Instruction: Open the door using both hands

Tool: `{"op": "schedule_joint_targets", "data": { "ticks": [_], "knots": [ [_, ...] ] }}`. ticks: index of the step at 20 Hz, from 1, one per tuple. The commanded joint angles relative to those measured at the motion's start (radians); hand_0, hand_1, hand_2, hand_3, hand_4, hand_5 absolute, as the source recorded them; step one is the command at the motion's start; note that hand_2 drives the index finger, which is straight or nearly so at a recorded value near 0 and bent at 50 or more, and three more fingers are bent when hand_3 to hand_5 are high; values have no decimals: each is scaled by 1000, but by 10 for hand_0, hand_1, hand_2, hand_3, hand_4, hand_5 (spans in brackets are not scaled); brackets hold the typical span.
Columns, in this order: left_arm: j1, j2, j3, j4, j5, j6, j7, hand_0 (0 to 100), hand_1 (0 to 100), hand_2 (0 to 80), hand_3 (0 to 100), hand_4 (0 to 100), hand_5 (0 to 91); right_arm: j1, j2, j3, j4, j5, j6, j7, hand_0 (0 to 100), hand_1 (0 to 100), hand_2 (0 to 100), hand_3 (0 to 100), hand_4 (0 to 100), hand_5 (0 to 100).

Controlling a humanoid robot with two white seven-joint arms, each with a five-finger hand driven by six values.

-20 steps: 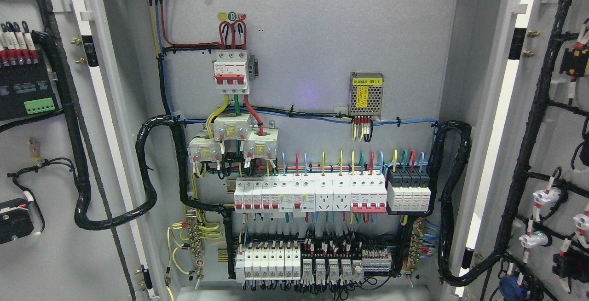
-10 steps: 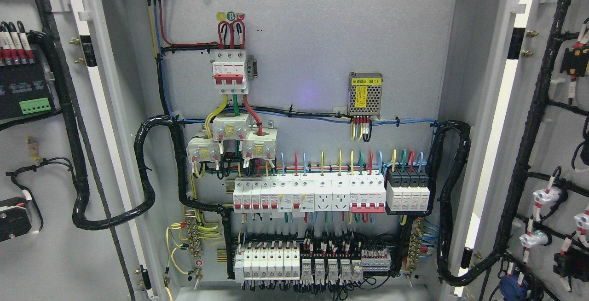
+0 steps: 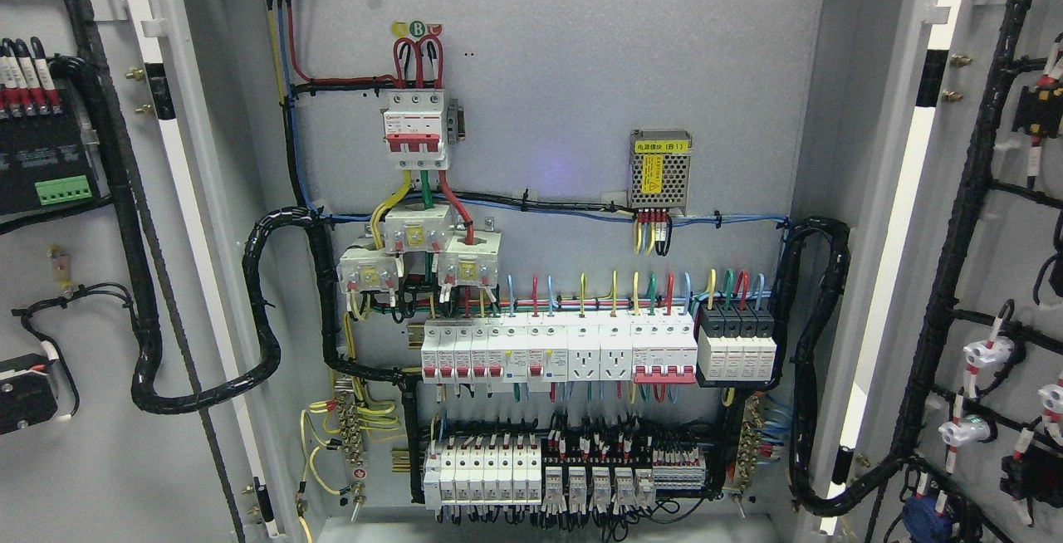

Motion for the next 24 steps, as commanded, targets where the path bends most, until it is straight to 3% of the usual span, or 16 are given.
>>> {"op": "schedule_joint_targets", "data": {
  "ticks": [1, 8, 24],
  "knots": [
    [75, -1, -22, -130, 30, -6, -1, 0, 0, 0, 0, 31, 0, 2, -4, -1, -20, 1, -732, 0, 107, 0, 0, 0, 0, 0],
    [183, -7, -38, -268, 57, -7, -1, 0, 0, 0, 0, 31, 0, 2, -4, 4, -40, 9, -741, 3, 107, 0, 0, 0, 0, 0],
    [278, -21, -81, -434, 63, -13, -1, 0, 0, 0, 0, 31, 0, 5, -25, 48, -71, 51, -741, 6, 107, 0, 0, 0, 0, 0]
  ]
}}
